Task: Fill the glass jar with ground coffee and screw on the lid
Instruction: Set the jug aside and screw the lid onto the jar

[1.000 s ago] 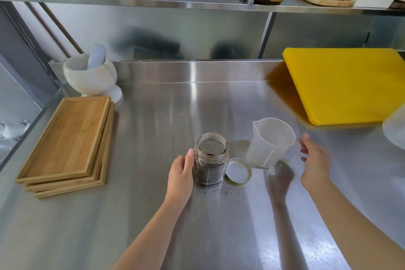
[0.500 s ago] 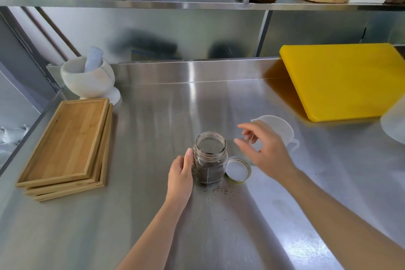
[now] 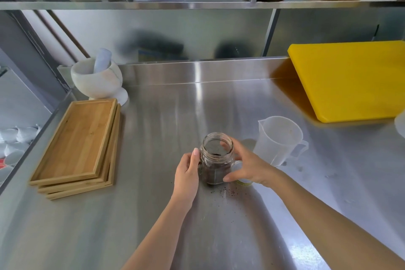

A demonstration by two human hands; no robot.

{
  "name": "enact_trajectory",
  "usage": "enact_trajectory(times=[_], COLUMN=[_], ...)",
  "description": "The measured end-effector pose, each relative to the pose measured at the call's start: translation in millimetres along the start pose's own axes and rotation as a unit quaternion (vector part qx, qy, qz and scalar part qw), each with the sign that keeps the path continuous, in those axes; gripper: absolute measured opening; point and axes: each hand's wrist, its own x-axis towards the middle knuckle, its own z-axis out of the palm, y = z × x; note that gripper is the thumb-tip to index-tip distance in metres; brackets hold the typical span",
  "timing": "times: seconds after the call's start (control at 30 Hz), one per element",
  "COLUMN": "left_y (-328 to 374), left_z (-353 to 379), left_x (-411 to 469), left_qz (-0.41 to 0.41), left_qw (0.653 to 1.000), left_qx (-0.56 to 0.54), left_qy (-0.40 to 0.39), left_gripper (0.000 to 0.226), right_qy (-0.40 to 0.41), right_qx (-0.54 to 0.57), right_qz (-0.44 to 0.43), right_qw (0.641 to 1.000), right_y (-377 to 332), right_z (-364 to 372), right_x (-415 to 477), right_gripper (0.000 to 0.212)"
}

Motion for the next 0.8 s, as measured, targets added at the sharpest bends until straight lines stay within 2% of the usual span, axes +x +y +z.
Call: enact_trajectory(times=[0.1, 0.2, 0.3, 0.37, 0.53, 0.7, 0.8], left_y=[0.2, 3.1, 6.6, 11.3, 32.8, 53.1, 63.2], left_z=[-2.9, -5.0, -4.0, -3.0, -2.8, -7.8, -13.8], left_x=[4.5, 5.5, 3.4, -0.1, -7.2, -1.8, 4.2], left_qz=[-0.059, -0.101, -0.103, -0.087, 0.024, 0.068, 0.080], left_qw=[0.998, 0.992, 0.992, 0.994, 0.998, 0.996, 0.997], left_qx=[-0.011, -0.020, -0.022, -0.023, 0.032, 0.026, -0.009], left_qy=[-0.032, -0.073, -0.074, -0.063, -0.051, -0.054, 0.003], left_gripper=[0.033, 0.042, 0.039, 0.033, 0.015, 0.019, 0.029], right_qy=[-0.014, -0.004, 0.027, 0.051, 0.125, 0.184, 0.201], right_qx=[0.043, 0.042, 0.009, 0.001, 0.060, 0.087, 0.101], right_qz=[0.011, 0.009, 0.009, 0.004, -0.061, -0.097, -0.115], right_qw=[0.999, 0.999, 1.000, 0.999, 0.989, 0.974, 0.968], right_y=[0.7, 2.4, 6.6, 7.8, 3.5, 2.9, 2.8], right_z=[3.2, 5.0, 8.7, 15.0, 28.7, 36.0, 39.5], right_x=[5.4, 10.6, 11.9, 7.7, -3.3, 2.1, 5.1], right_gripper=[0.099, 0.095, 0.093, 0.093, 0.092, 0.091, 0.093])
